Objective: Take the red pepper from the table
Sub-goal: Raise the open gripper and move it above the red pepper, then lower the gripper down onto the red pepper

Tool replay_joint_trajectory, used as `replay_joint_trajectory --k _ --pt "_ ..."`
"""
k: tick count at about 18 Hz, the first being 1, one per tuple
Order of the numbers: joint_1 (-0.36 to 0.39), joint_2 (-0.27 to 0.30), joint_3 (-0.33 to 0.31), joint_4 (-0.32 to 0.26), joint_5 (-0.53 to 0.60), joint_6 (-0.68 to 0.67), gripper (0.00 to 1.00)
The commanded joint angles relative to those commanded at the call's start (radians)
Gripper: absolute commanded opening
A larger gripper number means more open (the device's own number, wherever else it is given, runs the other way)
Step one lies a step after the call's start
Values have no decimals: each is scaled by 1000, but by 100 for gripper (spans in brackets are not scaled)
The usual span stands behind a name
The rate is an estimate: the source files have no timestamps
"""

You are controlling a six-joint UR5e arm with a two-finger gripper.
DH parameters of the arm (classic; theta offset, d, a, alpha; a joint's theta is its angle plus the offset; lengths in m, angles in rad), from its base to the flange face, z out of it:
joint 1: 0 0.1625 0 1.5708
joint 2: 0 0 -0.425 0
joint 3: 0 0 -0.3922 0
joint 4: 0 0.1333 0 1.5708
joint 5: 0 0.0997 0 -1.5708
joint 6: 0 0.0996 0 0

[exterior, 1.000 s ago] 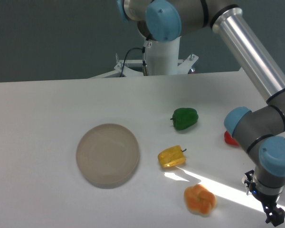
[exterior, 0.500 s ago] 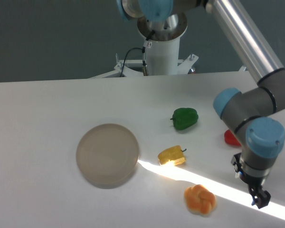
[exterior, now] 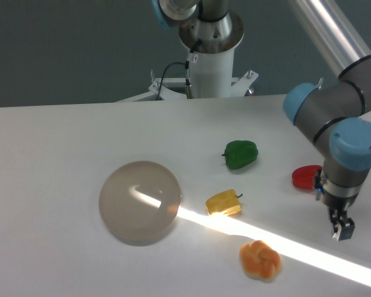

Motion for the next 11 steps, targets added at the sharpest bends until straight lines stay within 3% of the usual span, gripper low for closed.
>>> replay_joint_trajectory --k 7,11 --pt "98 48 -106 9 -6 206 100" --pt "98 77 -209 95 -15 241 100"
